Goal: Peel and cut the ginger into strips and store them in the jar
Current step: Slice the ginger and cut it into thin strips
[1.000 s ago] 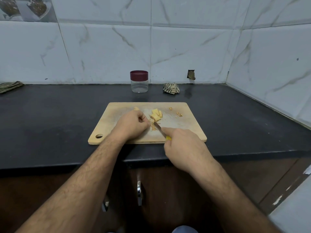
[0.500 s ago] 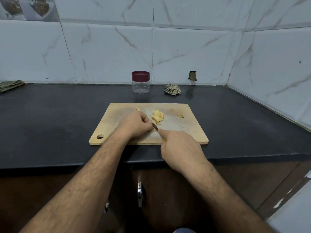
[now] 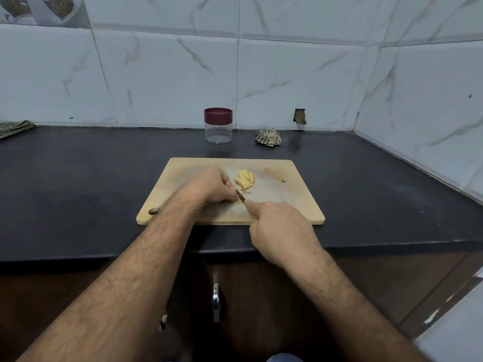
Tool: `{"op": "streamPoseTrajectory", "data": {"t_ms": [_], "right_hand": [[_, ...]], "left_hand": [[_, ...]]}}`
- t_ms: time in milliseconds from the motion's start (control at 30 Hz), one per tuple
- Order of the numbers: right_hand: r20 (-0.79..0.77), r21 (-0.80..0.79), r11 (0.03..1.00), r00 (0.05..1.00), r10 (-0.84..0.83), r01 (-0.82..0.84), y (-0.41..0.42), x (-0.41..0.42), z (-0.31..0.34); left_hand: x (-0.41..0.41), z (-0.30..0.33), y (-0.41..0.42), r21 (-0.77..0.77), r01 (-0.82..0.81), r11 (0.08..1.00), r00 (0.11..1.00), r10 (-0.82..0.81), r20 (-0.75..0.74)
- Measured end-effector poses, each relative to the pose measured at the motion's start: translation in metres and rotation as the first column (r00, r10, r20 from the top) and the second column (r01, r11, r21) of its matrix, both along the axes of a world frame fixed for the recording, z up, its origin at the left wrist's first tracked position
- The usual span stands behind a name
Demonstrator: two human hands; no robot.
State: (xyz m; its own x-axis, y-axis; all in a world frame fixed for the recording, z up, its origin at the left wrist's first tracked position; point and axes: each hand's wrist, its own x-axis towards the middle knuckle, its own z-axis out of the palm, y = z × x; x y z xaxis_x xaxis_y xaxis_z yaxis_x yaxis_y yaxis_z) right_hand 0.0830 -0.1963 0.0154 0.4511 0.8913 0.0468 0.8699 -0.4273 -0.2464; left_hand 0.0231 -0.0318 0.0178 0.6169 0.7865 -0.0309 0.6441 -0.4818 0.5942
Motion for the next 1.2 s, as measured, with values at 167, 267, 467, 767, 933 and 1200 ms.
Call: {"op": "streamPoseTrajectory", "data": {"t_ms": [167,267,467,767,933,1200], "right_hand": [[0.017,-0.003,1.000,1.000,0.009,-0.009,0.004,-0.002,0.001],[0.048,-0.005,1.000,0.999,0.016,-0.016,0.001,-0.004,0.002],[0.081,-0.030,0.999,0.996,0.039,-0.036,-0.021,-0.004,-0.002],[-0.025,-0.014,1.000,0.999,-0.023,0.022,-0.036,0.000,0.008],[-0.193,0.036,0.999,0.981,0.002,0.005,-0.040,0.002,0.010],[-0.293,0.099,0.995,0.956,0.021,0.009,-0.046,0.009,0.021]], "left_hand": [[0.001,-0.002,0.001,-0.020,-0.010,1.000,1.000,0.010,0.025],[0.001,-0.004,0.001,-0.016,-0.029,0.999,0.999,0.030,0.037],[0.001,-0.005,0.001,-0.002,-0.025,1.000,0.999,0.025,0.042],[-0.002,-0.005,-0.001,0.010,-0.011,1.000,0.997,0.010,0.070],[-0.004,-0.007,0.000,-0.004,0.008,1.000,0.995,-0.007,0.098],[-0.022,-0.011,0.005,-0.111,0.052,0.992,0.925,-0.006,0.381]]}}
